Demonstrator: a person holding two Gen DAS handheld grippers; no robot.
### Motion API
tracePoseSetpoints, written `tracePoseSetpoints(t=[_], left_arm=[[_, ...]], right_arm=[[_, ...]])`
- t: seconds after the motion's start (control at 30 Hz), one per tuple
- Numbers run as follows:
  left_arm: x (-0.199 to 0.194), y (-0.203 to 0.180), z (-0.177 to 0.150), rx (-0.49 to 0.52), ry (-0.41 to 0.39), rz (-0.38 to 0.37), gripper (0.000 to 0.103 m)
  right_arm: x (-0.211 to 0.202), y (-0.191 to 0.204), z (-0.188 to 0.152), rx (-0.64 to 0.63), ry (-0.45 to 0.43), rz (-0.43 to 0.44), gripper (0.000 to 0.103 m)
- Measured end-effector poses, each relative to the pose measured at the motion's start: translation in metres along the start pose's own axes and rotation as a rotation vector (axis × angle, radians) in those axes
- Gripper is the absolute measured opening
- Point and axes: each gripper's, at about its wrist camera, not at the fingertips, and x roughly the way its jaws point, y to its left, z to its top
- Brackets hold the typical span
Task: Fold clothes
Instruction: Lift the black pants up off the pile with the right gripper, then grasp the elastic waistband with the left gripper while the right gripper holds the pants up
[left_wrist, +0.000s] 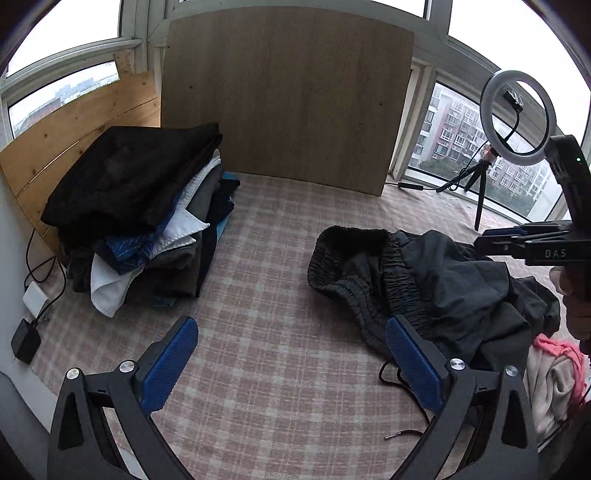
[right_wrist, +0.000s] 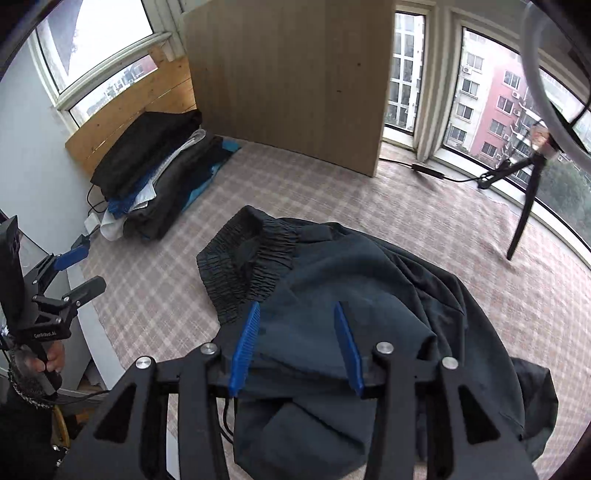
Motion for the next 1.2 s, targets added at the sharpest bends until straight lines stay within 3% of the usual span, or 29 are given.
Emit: tracePoseSetpoints(t=[0.13,0.3,0.4,0.53,0.6,0.7,0.73,0.77,0.8,0.87,0.9,0.93,1.07,1.2], left_arm=[[0.009,0.013,-0.004,-0.024,0.008,0.017,0.102],[0.036,0.024,-0.007,-0.059,0.062,-0.015,0.102],[0.060,0.018,-0.007,-0.076,0.111,-0.070,0.102],[0.095,-0.005,0.002,-0.082,0.154,-0.182,0.101],[0.118,-0.016,0.008,-0.089,0.187,-0.204,0.100],[0.151,-0.020,0.012,-0.145,0.240,-0.210,0.078],[0.161,-0.018,0.012,-0.181,0.259,-0.216,0.064],[0.170,-0.015,0.013,-0.218,0.277,-0.224,0.044],[0.177,-0.013,0.012,-0.262,0.294,-0.253,0.035],[0.184,-0.012,0.010,-0.296,0.317,-0.300,0.005],[0.178,-0.014,0.010,-0.280,0.306,-0.304,0.005],[0.172,-0.016,0.011,-0.263,0.293,-0.308,0.005],[0.118,-0.023,0.017,-0.168,0.218,-0.316,0.005],[0.052,-0.036,0.023,-0.059,0.171,-0.348,0.005]], right_arm=[[0.083,0.029,0.041,-0.032,0.107,-0.047,0.042],[0.144,0.022,0.058,0.085,0.218,-0.124,0.042],[0.157,0.014,0.057,0.104,0.246,-0.192,0.042],[0.146,-0.001,0.057,0.159,0.232,-0.129,0.038],[0.141,-0.004,0.058,0.146,0.216,-0.137,0.034],[0.142,-0.007,0.059,0.144,0.226,-0.124,0.031],[0.144,-0.007,0.060,0.141,0.229,-0.126,0.031],[0.146,-0.007,0.059,0.138,0.233,-0.133,0.031],[0.148,-0.008,0.059,0.140,0.230,-0.133,0.031],[0.151,-0.011,0.058,0.151,0.219,-0.121,0.026],[0.146,-0.015,0.058,0.163,0.206,-0.117,0.020],[0.139,-0.020,0.058,0.176,0.188,-0.115,0.006],[0.085,-0.047,0.058,0.225,0.069,-0.094,0.005],[0.001,-0.073,0.063,0.249,-0.107,-0.114,0.005]])
